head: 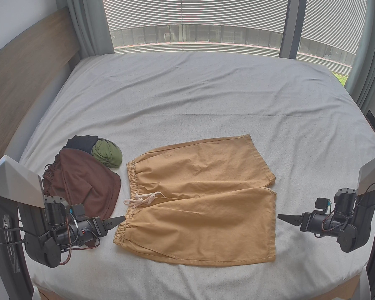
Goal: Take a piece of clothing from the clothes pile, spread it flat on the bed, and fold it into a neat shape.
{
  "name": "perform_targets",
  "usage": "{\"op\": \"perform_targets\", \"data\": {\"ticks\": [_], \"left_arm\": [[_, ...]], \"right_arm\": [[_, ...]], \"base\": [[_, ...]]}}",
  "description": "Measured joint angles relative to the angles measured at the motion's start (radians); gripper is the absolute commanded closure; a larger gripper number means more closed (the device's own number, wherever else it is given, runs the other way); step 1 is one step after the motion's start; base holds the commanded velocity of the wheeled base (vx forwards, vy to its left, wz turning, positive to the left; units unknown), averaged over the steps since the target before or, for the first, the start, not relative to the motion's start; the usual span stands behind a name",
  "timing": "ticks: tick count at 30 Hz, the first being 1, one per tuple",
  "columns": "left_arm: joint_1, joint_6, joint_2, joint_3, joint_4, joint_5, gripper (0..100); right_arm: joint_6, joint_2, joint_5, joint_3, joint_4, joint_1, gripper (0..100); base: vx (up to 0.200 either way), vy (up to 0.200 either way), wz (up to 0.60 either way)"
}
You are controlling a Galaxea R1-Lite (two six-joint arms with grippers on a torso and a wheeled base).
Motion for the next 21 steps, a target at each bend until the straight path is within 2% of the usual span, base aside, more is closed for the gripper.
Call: {"op": "perform_targets", "data": {"ticks": [4,11,21], "left_arm": [[-0.001,-0.005,-0.006,-0.014,0.0,0.002,0],[0.0,-0.004,-0.008,-0.017,0.0,0.002,0],[-0.016,-0.007,0.011,0.056,0.001,-0.007,0]], "right_arm": [[0.01,0.0,-0.041,-0.032,0.0,0.008,0],[0.004,0.0,-0.038,0.011,0.001,0.016,0],[-0.004,0.001,-0.027,0.086,0.001,0.022,0]], "base": [[0.0,0.0,0.0],[0.0,0.0,0.0],[0.0,0.0,0.0]]}}
